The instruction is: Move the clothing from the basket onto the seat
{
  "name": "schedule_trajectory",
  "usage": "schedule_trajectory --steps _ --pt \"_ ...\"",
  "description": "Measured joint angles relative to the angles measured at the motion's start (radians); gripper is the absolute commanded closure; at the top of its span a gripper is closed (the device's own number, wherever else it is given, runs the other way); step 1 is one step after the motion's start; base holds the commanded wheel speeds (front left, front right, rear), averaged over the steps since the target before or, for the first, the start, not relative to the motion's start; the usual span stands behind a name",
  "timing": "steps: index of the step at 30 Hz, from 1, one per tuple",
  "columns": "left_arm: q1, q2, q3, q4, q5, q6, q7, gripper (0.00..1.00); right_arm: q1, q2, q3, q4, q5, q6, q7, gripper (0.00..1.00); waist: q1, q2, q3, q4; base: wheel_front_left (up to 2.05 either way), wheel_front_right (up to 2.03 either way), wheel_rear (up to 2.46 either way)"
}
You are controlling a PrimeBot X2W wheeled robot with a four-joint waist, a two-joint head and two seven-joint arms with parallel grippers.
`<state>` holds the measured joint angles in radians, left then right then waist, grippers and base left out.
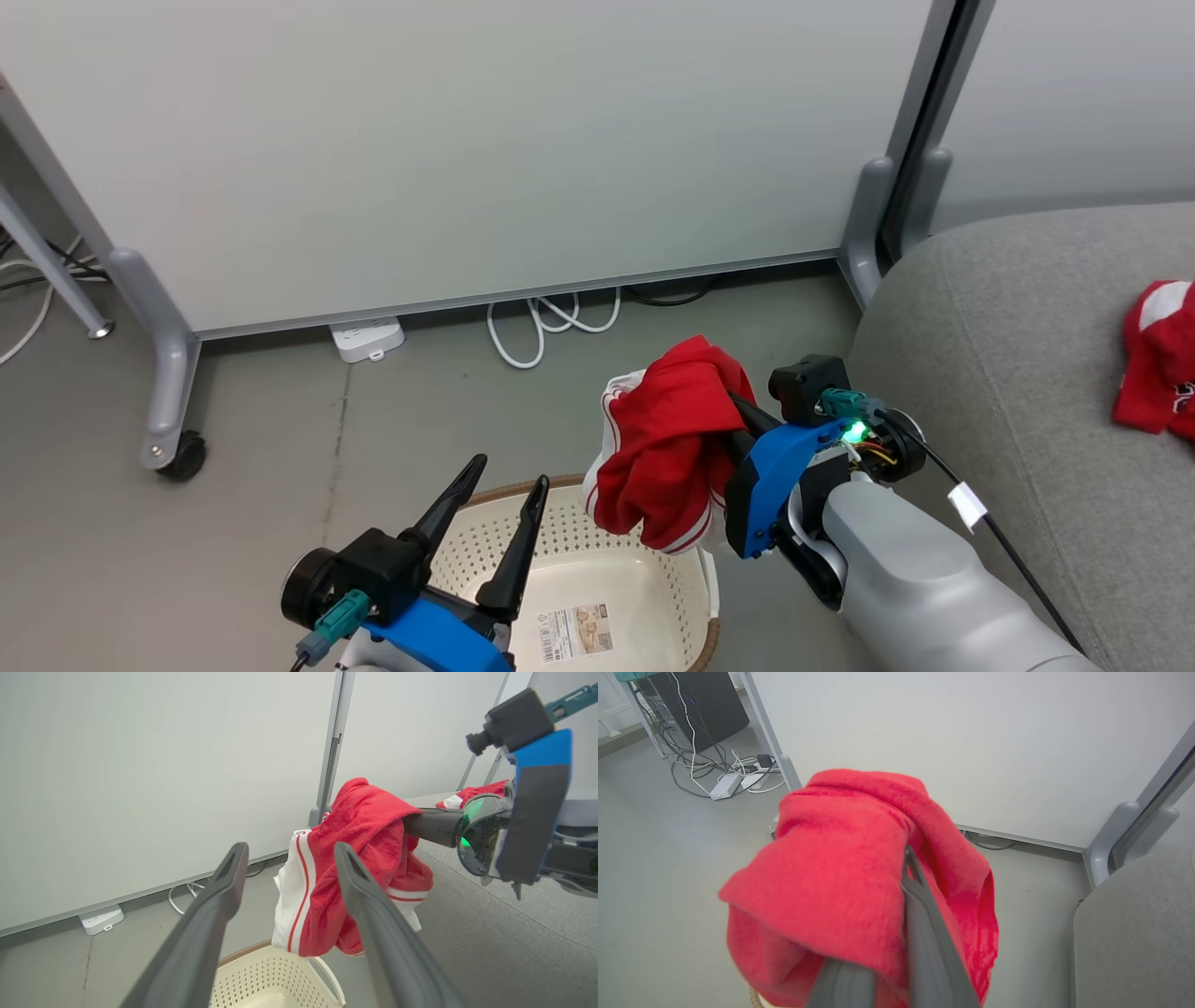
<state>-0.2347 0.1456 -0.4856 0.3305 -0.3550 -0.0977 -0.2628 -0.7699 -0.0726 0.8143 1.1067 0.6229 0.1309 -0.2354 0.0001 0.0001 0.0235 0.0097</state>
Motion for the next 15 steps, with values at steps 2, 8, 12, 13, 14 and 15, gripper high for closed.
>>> schedule_trajectory --steps 2,8,12,13,14,15 --pt "0.004 -0.002 0.007 0.005 0.012 -0.005 0.000 0.00 0.000 0.001 0.002 -0.001 0.003 0.000 -0.002 1.00 0.0000 0.0000 0.001 -0.014 0.00 0.00 0.00" --pt "0.006 -0.010 0.028 0.015 0.032 -0.018 0.000 0.00 -0.002 0.002 0.009 0.000 0.006 0.000 -0.003 1.00 0.0000 0.0000 0.003 -0.067 0.00 0.00 0.00" --pt "0.006 -0.021 0.037 0.018 0.041 -0.021 0.000 0.00 -0.005 -0.001 0.012 0.004 0.010 0.000 -0.004 1.00 0.0000 0.0000 0.007 -0.123 0.00 0.00 0.00" --pt "0.005 -0.025 0.040 0.019 0.042 -0.021 0.000 0.00 -0.005 -0.002 0.012 0.006 0.012 0.000 -0.004 1.00 0.0000 0.0000 0.008 -0.139 0.00 0.00 0.00" --pt "0.005 -0.027 0.044 0.020 0.044 -0.024 0.000 0.00 -0.005 -0.002 0.013 0.006 0.012 0.000 -0.004 1.00 0.0000 0.0000 0.009 -0.155 0.00 0.00 0.00" --pt "0.005 -0.029 0.048 0.022 0.047 -0.026 0.000 0.00 -0.005 -0.003 0.013 0.006 0.012 0.000 -0.004 1.00 0.0000 0.0000 0.010 -0.172 0.00 0.00 0.00"
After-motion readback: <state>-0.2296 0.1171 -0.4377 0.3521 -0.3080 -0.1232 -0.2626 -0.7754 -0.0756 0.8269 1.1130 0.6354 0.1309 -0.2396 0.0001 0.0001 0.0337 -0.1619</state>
